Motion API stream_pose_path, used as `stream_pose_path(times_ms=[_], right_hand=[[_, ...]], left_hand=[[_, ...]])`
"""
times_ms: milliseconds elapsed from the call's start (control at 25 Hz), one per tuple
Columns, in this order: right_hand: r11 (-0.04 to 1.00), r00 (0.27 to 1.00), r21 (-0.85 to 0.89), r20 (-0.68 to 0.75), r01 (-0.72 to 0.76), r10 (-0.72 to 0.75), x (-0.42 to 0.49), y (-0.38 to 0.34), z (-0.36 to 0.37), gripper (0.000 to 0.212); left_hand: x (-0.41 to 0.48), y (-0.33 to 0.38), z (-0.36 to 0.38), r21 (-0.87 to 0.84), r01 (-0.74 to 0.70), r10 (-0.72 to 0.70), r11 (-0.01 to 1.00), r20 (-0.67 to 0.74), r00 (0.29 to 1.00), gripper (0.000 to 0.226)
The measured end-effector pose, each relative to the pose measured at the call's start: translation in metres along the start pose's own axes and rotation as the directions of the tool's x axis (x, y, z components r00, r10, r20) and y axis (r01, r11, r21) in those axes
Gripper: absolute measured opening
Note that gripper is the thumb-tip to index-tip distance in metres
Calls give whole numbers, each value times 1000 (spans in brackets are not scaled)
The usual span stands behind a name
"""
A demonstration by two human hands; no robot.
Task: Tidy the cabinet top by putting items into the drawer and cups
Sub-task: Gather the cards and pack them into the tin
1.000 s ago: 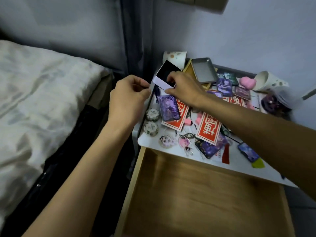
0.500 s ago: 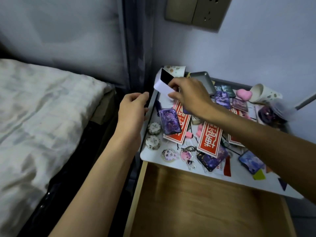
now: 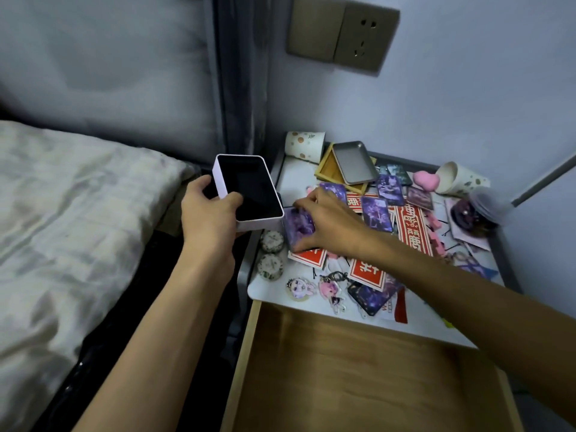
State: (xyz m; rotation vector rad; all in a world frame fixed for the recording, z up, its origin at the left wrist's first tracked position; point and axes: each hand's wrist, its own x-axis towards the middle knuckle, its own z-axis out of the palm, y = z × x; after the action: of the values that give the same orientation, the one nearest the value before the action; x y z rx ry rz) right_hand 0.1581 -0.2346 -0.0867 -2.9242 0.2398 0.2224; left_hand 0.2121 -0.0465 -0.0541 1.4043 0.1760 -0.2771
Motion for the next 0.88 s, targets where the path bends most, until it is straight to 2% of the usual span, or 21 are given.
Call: stream_pose_path(times_ms=[120, 240, 360, 440, 600, 760, 880], right_hand=[[1000, 1000, 8, 3, -9, 9, 9, 1, 8, 94], [978, 999, 206, -25, -23, 28, 13, 0, 9, 78], [826, 974, 554, -109, -108, 200, 17, 8, -10, 49], [714, 921, 676, -138, -182, 364, 21, 26, -26, 43], [778, 862, 495, -108, -386, 496, 27, 48, -22, 43], [803, 834, 353, -98, -481, 543, 32, 35, -10, 67], [808, 820, 305, -125, -504, 558, 35, 30, -12, 68]], left_hand=[[1, 3, 1, -22, 13, -13, 1000, 5, 1000, 50], [1, 4, 5, -25, 21, -21, 999, 8, 1000, 49], [0, 3, 8, -27, 26, -26, 999, 16, 1000, 49], [0, 2, 9, -22, 28, -27, 999, 27, 999, 48], [-3, 1, 11, -24, 34, -33, 999, 42, 999, 46], [-4, 1, 14, -5, 38, -37, 999, 48, 998, 46], [-4, -2, 14, 19, 46, -47, 999, 51, 998, 46]])
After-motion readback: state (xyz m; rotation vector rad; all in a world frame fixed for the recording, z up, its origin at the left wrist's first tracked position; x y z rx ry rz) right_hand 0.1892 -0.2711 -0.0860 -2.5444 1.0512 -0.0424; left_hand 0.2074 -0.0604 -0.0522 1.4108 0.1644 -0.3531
